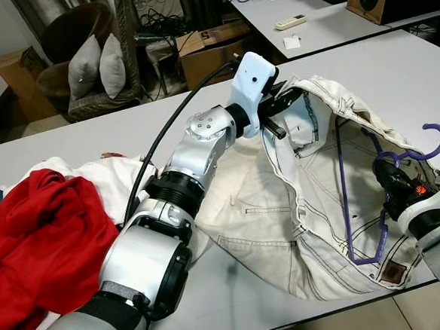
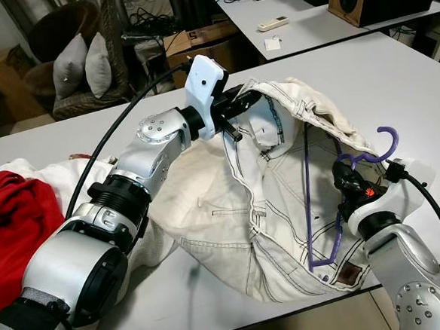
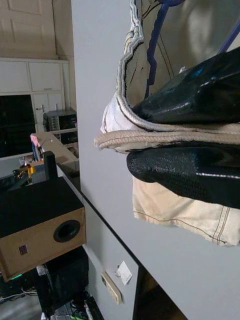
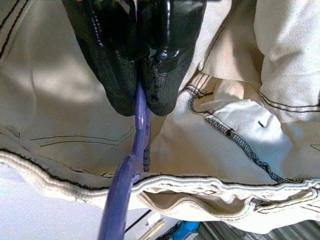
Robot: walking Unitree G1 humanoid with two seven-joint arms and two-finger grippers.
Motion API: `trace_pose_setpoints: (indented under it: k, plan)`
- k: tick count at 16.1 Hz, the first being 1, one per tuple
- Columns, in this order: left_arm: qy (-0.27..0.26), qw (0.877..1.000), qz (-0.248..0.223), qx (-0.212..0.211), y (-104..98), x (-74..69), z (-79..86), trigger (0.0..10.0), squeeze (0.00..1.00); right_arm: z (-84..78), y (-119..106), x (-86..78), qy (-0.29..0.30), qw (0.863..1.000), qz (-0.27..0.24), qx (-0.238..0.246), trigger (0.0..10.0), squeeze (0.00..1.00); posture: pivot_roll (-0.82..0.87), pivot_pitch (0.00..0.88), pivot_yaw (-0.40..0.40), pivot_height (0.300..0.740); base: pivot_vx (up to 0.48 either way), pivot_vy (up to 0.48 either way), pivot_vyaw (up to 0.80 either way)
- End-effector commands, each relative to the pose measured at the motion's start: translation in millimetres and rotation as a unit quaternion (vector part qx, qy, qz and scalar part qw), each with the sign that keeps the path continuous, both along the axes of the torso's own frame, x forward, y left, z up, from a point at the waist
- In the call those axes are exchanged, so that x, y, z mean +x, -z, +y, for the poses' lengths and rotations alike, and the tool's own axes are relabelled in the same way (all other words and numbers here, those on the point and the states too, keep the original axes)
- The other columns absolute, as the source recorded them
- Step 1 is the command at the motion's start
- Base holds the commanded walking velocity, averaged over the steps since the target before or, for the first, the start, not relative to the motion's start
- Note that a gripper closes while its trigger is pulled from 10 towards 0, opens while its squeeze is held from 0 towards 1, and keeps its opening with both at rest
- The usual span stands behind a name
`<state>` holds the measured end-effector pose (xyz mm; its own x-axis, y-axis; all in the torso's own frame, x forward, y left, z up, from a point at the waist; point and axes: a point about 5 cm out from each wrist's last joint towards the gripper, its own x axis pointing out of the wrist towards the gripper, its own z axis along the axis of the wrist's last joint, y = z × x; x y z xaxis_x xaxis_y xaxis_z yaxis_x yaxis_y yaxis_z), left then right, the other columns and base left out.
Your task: Hang hanger
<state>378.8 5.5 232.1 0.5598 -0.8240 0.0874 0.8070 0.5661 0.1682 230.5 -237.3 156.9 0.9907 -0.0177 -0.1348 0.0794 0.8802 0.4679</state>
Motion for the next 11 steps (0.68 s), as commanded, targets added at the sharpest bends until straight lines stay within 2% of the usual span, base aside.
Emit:
trace_pose_setpoints:
  k: [1,9,10,11]
  plan:
    - [-0.015,1.000,-0.011,-0.006,-8,4.2,7.1,0.0,0.00,3.0,-6,1.9,-0.003,1.000,-0.012,0.000,10.0,0.00,-0.14,0.000,0.176,0.740,0.000,0.000,0.00]
    - [-0.015,1.000,-0.011,-0.006,-8,4.2,7.1,0.0,0.00,3.0,-6,1.9,-0.003,1.000,-0.012,0.000,10.0,0.00,-0.14,0.000,0.176,0.740,0.000,0.000,0.00]
    - [-0.043,0.993,0.038,0.101,58,-3.9,19.6,0.0,0.00,8.5,-34,15.5,0.006,0.998,-0.042,-0.052,10.0,0.00,-0.13,0.000,0.159,0.740,0.000,0.000,0.00]
    - [-0.044,0.990,0.051,0.123,75,-8.7,22.8,0.0,0.00,9.9,-41,19.2,0.008,0.996,-0.048,-0.068,10.0,0.00,-0.13,0.000,0.159,0.740,0.000,0.000,0.00]
